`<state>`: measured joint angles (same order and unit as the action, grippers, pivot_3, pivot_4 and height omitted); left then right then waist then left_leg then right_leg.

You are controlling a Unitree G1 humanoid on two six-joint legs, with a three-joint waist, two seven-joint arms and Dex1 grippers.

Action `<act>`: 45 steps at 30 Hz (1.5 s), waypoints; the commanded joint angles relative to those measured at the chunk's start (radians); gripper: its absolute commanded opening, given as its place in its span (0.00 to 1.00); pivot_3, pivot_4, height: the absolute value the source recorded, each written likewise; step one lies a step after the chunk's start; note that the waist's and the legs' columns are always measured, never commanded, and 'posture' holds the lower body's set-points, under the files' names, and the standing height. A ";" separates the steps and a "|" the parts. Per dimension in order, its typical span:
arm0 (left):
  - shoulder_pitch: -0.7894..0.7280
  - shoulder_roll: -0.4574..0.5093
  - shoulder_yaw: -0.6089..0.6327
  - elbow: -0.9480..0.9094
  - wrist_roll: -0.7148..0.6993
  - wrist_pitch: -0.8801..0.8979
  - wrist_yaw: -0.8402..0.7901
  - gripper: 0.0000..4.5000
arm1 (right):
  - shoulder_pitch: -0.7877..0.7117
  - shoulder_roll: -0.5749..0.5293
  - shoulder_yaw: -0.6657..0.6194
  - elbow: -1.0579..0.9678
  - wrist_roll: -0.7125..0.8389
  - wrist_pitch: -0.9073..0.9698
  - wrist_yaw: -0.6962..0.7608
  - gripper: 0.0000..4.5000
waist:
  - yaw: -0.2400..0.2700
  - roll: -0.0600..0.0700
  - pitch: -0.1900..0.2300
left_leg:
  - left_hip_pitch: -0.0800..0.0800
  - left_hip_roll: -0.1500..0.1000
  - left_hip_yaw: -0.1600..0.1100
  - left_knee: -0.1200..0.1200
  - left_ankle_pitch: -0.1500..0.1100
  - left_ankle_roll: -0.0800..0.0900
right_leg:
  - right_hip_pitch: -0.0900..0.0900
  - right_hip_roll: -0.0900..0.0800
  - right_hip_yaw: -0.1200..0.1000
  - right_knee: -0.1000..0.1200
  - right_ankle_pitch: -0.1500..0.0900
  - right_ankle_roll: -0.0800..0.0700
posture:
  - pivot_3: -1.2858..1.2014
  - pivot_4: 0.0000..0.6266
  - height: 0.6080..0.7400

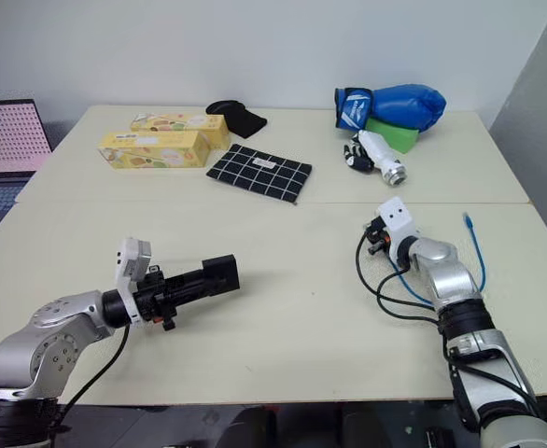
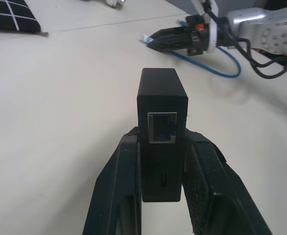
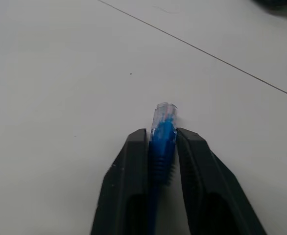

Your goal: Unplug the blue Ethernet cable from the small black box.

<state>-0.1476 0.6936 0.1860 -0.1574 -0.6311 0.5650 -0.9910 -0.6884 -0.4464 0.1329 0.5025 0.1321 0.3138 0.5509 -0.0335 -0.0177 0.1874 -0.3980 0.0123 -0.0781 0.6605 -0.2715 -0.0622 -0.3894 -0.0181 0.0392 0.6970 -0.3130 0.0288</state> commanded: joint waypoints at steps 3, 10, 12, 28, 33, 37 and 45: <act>-0.069 -0.068 0.018 0.084 0.156 -0.153 0.194 0.17 | 0.010 -0.047 -0.055 -0.192 0.083 0.002 0.169 0.54 | 0.001 0.001 0.001 | 0.000 0.000 0.000 0.000 0.000 0.000 | 0.000 0.000 0.000 0.000 0.000 0.000 | 0.52 0.24 1.00; -0.129 -0.201 0.074 0.288 0.332 -0.497 0.439 0.17 | 0.052 -0.095 0.027 -0.596 0.247 0.161 0.420 0.64 | -0.001 0.001 0.000 | 0.000 0.000 -0.002 0.000 0.000 0.000 | 0.000 -0.001 0.000 0.000 0.000 0.000 | 0.52 0.24 1.00; -0.142 -0.224 0.078 0.357 0.379 -0.595 0.491 0.17 | 0.044 -0.084 0.064 -0.641 0.237 0.176 0.431 0.64 | 0.000 0.000 0.000 | 0.000 0.000 -0.003 0.000 0.000 0.000 | 0.000 -0.001 -0.001 0.000 0.000 0.000 | 0.52 0.24 1.00; -0.207 -0.328 0.117 0.807 0.383 -0.865 0.576 0.41 | 0.013 -0.023 0.190 -0.686 0.156 0.169 0.441 0.65 | 0.004 0.000 -0.001 | 0.001 -0.001 -0.004 0.001 0.000 0.000 | 0.001 -0.001 -0.002 0.001 0.001 0.001 | 0.52 0.24 1.00; -0.152 -0.322 0.120 0.731 0.378 -0.829 0.591 0.65 | 0.031 -0.030 0.187 -0.703 0.155 0.184 0.429 0.65 | 0.002 0.000 -0.001 | 0.002 -0.001 -0.003 0.001 0.000 0.000 | 0.001 -0.001 -0.002 0.001 0.001 0.001 | 0.52 0.24 1.00; -0.051 -0.306 0.116 0.567 0.388 -0.762 0.612 0.79 | 0.060 -0.026 0.180 -0.721 0.157 0.206 0.403 0.65 | -0.004 0.000 -0.001 | 0.002 0.000 -0.002 0.001 0.000 0.000 | 0.001 -0.002 0.000 0.001 0.001 0.001 | 0.52 0.24 1.00; 0.188 -0.173 0.119 0.163 0.398 -0.414 0.599 0.79 | 0.185 -0.028 0.092 -0.780 0.191 0.290 0.296 0.65 | -0.010 0.000 -0.001 | 0.002 0.001 -0.003 0.000 0.000 0.000 | 0.001 -0.002 0.000 0.001 0.001 0.001 | 0.52 0.24 1.00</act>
<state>0.0077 0.4832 0.2953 0.0843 -0.2514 0.0707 -0.3844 -0.5163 -0.4582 0.2854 -0.2264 0.2979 0.5851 0.8645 -0.0436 -0.0179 0.1867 -0.3958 0.0135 -0.0814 0.6602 -0.2716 -0.0621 -0.3884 -0.0203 0.0393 0.6979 -0.3125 0.0296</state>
